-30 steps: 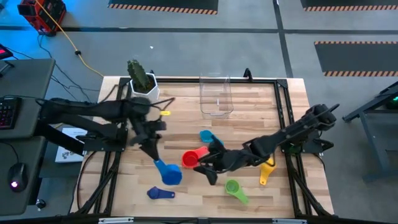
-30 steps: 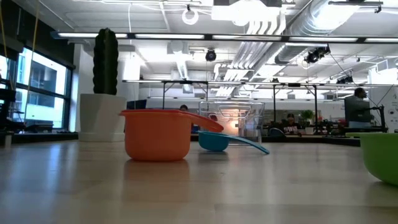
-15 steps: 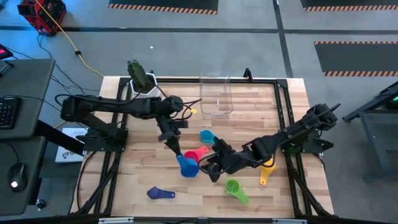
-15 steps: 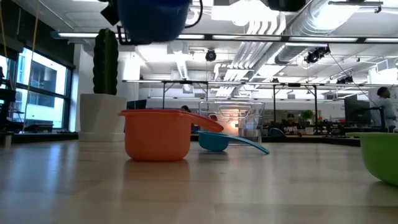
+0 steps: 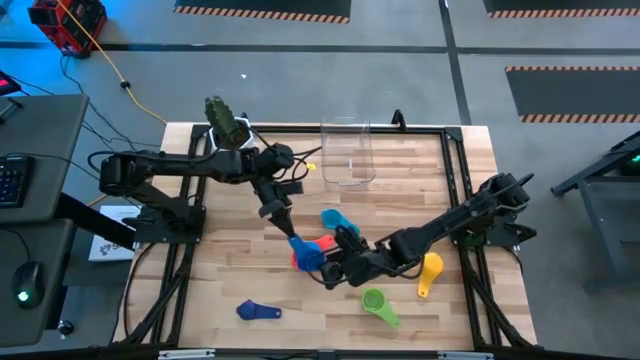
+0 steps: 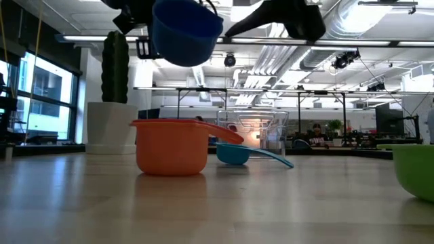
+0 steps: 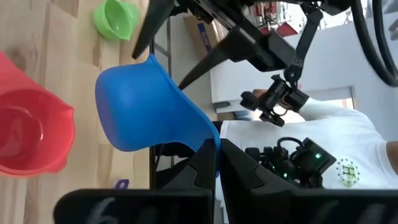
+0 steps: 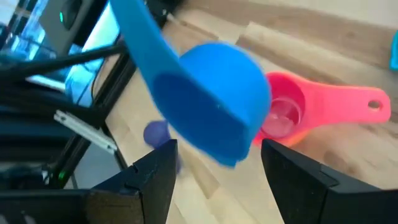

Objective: Nest measuring cups in basket
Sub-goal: Stack the blue measuring cup on top of the red measuring cup

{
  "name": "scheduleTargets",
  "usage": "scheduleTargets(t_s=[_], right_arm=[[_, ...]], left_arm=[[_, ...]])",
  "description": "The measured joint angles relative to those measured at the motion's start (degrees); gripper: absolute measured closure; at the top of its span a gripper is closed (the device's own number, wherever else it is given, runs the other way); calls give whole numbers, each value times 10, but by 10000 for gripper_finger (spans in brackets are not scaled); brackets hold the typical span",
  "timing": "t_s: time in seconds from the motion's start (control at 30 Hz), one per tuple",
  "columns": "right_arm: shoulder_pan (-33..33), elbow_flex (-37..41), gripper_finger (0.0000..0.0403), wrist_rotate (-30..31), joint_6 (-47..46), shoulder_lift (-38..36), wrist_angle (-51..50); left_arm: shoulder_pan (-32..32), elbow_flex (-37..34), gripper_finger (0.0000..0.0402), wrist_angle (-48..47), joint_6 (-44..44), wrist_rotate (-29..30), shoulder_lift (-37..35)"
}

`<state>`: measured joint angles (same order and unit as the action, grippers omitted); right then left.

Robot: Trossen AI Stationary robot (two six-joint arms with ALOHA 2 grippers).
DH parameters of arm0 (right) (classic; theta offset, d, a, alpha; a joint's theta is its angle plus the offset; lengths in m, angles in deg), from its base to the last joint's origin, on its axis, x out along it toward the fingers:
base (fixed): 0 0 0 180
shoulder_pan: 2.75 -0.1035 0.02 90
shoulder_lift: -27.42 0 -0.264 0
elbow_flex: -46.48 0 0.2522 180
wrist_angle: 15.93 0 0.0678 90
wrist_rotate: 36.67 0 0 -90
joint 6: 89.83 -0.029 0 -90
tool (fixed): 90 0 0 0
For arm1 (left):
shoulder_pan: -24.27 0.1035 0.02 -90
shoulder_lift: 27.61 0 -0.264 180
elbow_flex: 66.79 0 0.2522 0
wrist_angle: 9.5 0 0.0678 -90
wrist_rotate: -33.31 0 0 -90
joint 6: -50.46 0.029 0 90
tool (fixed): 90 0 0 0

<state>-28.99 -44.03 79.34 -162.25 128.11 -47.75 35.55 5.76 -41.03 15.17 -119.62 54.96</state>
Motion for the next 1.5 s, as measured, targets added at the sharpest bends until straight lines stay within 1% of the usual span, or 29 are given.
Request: scheduleTargets(t_s=[0.17,0.37,0.57,0.67,0.77,0.87,0.9,0.93,1.03,1.1,1.2,1.3,1.37,1.4,1.5], right_arm=[[-2,0,193,11,-53,21,3],[-16,0,227,63,-125,50,10],[-11,0,256,90,-145,67,44],[-10,0,273,88,-158,69,50],[-10,0,310,87,-181,72,43],[-16,0,373,89,-199,73,40],[-17,0,386,90,-205,73,38],[-18,0,392,92,-209,73,32],[-28,0,386,93,-220,68,28],[-38,0,396,87,-222,59,14],[-59,0,397,79,-254,43,-49],[-91,0,400,81,-307,22,-96],[-119,0,400,98,-362,19,-89],[-133,0,400,124,-397,21,-76],[-166,-1,401,245,-477,59,33]], left_arm=[[-1,0,401,0,2,5,0],[2,0,401,0,7,7,0],[1,0,401,0,10,7,0],[1,0,402,1,9,7,0],[1,0,401,1,10,12,0],[1,0,390,10,9,18,0],[1,0,384,14,9,17,0],[1,0,378,16,10,17,0],[4,0,357,13,11,21,0],[17,0,343,14,13,9,0],[55,7,330,12,15,-32,-5],[106,7,328,8,21,-43,-30],[134,7,331,-14,54,-14,-60],[143,7,334,-27,81,15,-78],[154,6,345,-81,177,127,-146]])
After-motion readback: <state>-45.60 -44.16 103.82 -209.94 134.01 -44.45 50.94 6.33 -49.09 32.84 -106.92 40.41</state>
